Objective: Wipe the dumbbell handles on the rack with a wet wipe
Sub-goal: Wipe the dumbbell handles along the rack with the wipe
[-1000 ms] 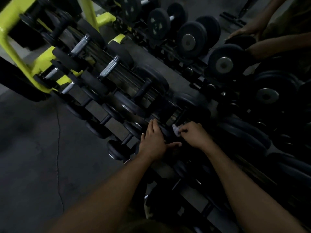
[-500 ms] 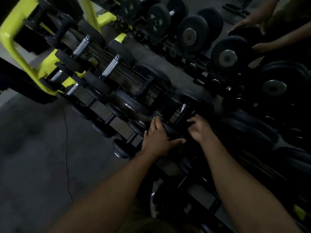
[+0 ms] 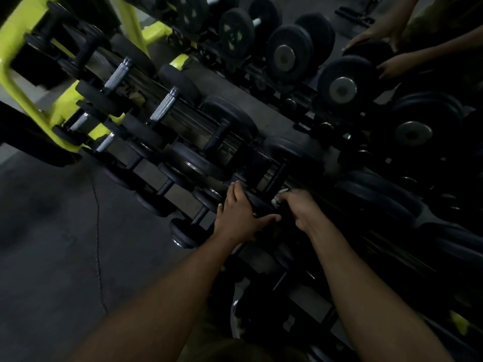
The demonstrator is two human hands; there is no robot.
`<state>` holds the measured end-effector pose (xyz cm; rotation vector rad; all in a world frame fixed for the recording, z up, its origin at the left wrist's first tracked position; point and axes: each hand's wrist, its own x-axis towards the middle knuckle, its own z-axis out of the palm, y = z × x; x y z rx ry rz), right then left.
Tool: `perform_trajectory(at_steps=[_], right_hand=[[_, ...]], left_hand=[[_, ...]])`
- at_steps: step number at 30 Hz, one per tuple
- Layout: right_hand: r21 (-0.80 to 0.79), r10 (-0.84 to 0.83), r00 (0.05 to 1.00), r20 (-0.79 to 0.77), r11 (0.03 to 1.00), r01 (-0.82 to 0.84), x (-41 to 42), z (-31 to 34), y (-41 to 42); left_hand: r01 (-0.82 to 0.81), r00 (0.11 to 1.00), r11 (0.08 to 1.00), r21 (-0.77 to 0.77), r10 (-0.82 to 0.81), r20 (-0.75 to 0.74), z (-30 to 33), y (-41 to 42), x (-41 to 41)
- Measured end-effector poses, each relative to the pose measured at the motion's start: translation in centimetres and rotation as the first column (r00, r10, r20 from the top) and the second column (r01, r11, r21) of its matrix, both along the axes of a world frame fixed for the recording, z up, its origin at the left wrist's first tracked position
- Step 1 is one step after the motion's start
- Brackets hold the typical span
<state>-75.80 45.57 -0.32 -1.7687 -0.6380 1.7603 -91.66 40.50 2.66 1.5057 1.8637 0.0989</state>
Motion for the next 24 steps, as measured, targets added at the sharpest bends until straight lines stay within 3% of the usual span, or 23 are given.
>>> perform_trajectory(at_steps=[4,11,14,18,22,24], right_hand=[[0.072,0.043,0.998,0.048,0.996,-0.046,0.0,0.5,0.6],[0.180,0.105,0.993,-0.051,0.979,-0.094,-0.5,2.0,1.1],[0.317,0.234,0.950,0.208,0.902,-0.292,-0.6,1.7,1.2],[0.277,0.392,0.755,0.526,0.760,-0.588,0.0,2.1,1.0],[0.129,0.432,0.583,0.688,0.718,-0.684,1.4,2.1,0.4],[0.125,0.405,0.584,0.703,0.738,-0.663,2.1,2.0,-0.2]], left_hand=[[-0.003,1.000,1.000,-0.009,0.003,0.005,-0.2,0.0,-0.1],[0.008,1.000,1.000,-0.021,-0.008,-0.003,0.0,-0.1,-0.1],[0.014,1.000,0.999,-0.031,-0.015,-0.009,0.1,-0.1,-0.1],[0.014,1.000,1.000,-0.027,-0.014,-0.015,0.3,-0.2,-0.1],[0.010,1.000,1.000,-0.013,-0.010,-0.029,0.3,-0.5,0.0],[-0.006,1.000,1.000,-0.007,0.005,-0.020,0.2,-0.6,0.0]])
